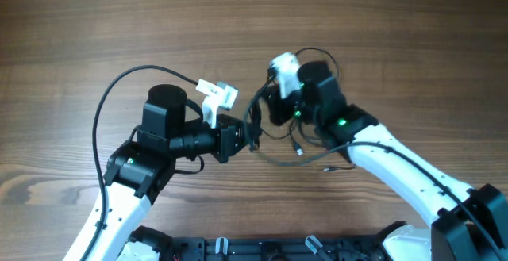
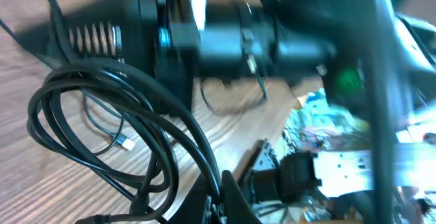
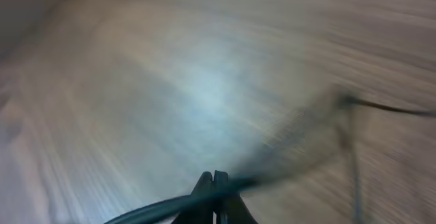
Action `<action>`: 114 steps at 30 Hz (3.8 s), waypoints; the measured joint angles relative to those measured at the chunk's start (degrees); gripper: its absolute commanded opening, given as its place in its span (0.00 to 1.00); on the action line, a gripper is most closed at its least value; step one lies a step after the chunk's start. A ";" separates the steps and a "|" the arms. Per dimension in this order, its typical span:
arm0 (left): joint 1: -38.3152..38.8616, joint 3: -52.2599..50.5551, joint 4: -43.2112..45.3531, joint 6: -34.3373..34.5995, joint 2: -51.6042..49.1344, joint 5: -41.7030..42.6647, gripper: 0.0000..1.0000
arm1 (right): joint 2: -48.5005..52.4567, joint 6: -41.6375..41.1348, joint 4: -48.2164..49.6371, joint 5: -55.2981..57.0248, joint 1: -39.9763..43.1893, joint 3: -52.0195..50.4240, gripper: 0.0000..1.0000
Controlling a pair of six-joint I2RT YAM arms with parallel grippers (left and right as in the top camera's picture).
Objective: Untangle cables
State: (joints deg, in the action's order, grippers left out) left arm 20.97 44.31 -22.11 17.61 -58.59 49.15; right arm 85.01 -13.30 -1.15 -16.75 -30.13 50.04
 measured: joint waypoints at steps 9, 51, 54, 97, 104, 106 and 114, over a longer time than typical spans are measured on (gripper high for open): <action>0.00 0.00 -0.15 -5.64 0.00 5.95 0.20 | 0.07 -4.85 -1.11 -10.23 14.97 0.00 0.66; 2.67 -0.11 -20.98 29.51 -22.80 -34.75 0.38 | 0.07 1.55 -15.69 -21.51 9.09 -0.04 0.99; 2.67 -0.11 -21.03 30.25 -25.88 -34.71 0.33 | 0.07 1.55 -16.04 -21.46 9.09 -0.04 0.99; -3.50 3.96 -13.75 41.97 -10.93 -37.81 0.04 | 0.07 -8.44 -19.23 -26.34 1.81 -0.04 0.93; -5.84 3.96 -12.17 44.83 -9.44 -38.16 0.04 | 0.11 -12.15 -14.62 -14.88 -7.39 -0.04 0.97; -6.51 3.96 -12.17 44.98 -8.74 -38.21 0.04 | 0.13 -11.15 -13.55 -10.64 -9.79 -0.04 0.96; -7.08 3.96 -12.13 45.38 -5.68 -37.66 0.04 | 0.59 2.10 -4.90 0.44 -13.60 -0.09 0.94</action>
State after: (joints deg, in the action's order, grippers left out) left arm 13.89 48.27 -34.24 62.98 -64.27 11.49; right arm 85.60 -11.20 -6.04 -16.32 -43.72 49.95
